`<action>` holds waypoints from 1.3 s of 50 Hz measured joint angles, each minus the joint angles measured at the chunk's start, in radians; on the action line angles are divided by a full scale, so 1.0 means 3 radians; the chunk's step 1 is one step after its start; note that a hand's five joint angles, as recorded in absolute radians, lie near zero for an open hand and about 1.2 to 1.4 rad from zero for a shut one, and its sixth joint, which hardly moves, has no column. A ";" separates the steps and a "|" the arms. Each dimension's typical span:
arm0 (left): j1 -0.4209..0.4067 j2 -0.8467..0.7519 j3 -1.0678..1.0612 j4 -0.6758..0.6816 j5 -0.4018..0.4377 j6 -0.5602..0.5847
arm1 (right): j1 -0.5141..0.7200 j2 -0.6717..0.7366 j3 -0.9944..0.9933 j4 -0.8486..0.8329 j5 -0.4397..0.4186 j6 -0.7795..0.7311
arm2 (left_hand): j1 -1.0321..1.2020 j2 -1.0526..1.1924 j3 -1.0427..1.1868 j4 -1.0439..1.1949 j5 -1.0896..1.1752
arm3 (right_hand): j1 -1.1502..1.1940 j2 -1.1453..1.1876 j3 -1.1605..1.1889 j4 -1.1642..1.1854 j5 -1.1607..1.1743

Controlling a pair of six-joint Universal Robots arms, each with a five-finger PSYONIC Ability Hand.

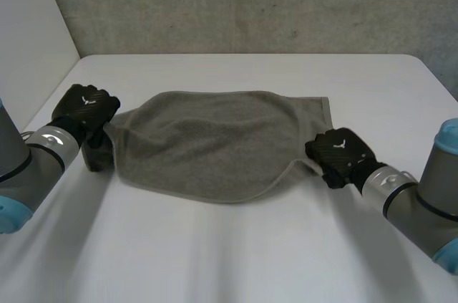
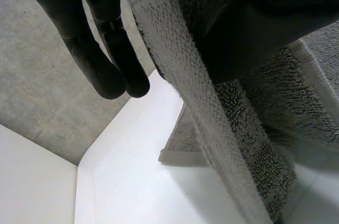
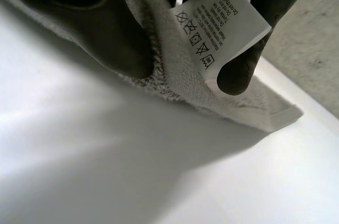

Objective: Fold the towel.

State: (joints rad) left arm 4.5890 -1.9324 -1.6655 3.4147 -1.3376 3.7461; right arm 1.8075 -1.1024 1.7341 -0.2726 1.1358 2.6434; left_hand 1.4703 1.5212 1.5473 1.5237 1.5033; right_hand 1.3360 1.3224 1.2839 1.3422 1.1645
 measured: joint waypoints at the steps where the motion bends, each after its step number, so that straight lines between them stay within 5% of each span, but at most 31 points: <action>1: -0.0006 0.0003 -0.0010 0.0000 0.0000 0.0000 | -0.0010 -0.0051 0.0002 0.0006 0.0002 0.0038 | 0.0000 0.0000 0.0000 0.0000 0.0000 | 0.0001 0.0000 0.0000 0.0000 0.0000; 19: -0.0038 0.0220 -0.0245 -0.0018 0.0015 0.0012 | -0.0845 -0.0979 -0.0171 0.0512 -0.0012 0.0390 | 0.0000 0.0000 0.0000 0.0000 0.0000 | 0.0012 0.0019 0.0000 0.0000 0.0000; 30: -0.0207 0.0182 -0.0461 -0.0038 0.0020 0.0037 | -0.1006 -0.0809 -0.0282 0.0922 0.0021 0.0074 | 0.0000 0.0000 -0.0009 0.0000 -0.0001 | 0.0013 0.0019 0.0020 0.0000 0.0000; 36: -0.0253 0.0159 -0.0545 -0.0039 0.0022 0.0041 | -0.0995 -0.0695 -0.0308 0.0938 0.0096 -0.0081 | -0.0943 -0.1102 -0.1167 -0.1125 -0.1037 | 0.0013 0.0019 0.0032 0.0000 0.0000; 41: -0.0252 0.0144 -0.0595 -0.0043 0.0028 0.0038 | -0.0977 -0.0638 -0.0310 0.0945 0.0114 -0.0107 | 0.0027 -0.0034 -0.0100 -0.0025 -0.0017 | 0.0013 0.0019 0.0042 0.0000 0.0000; 65: -0.0061 0.0024 0.0036 -0.0041 0.0095 -0.0105 | -0.0960 -0.0504 -0.0898 0.1244 0.0117 0.0268 | 0.0027 -0.0004 -0.0002 0.0017 0.0002 | 0.0014 0.0029 0.0050 0.0001 0.0000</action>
State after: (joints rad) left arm 4.5709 -1.9253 -1.6546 3.4023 -1.3092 3.7147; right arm 1.5195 -1.2536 1.4648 0.1005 1.1709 2.7237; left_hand 1.4785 1.5199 1.5467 1.5289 1.5038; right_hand 1.3401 1.3310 1.2990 1.3424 1.1646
